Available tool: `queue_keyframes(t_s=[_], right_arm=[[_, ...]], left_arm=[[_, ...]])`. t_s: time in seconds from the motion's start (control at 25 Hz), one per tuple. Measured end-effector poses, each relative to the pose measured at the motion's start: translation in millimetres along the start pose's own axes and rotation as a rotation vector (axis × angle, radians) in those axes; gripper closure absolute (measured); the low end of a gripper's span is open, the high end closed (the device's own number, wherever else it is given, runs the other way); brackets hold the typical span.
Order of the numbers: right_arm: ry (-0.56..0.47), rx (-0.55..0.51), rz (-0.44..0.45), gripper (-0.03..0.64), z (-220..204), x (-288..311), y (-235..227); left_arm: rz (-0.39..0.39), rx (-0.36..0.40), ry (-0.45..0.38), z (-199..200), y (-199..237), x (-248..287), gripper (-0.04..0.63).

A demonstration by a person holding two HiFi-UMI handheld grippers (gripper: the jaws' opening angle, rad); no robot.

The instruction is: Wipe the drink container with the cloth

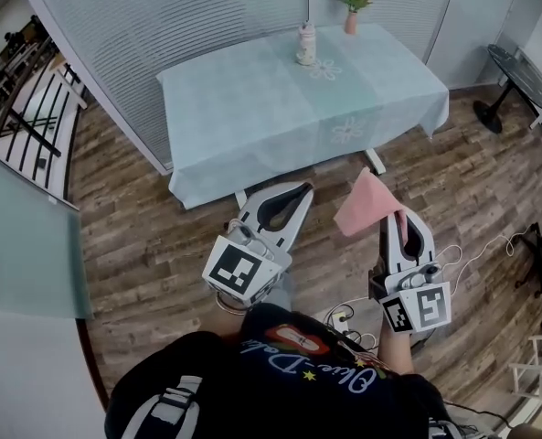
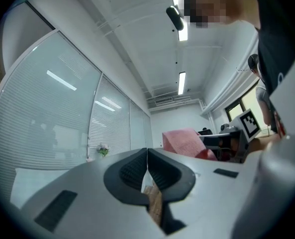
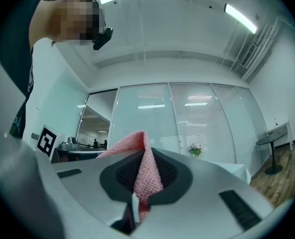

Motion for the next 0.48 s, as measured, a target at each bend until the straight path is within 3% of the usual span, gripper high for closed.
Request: queue_keyframes(t_s=[0.48], right_arm=[[0.025, 0.007, 0.006, 0.604, -18.9, 112.9, -42.9]], left_arm=[[0.002, -0.004, -0.008, -38.9, 91.8, 71.0, 0.591]])
Point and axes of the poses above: the fingertips, and each gripper's own axes: x forward along the fingers, y to its left, z out of its top, the point moved 4 cm from there along -x, backward along the fingers, and after that the axes turned 12 degrees about x, right-handed, at the moved point
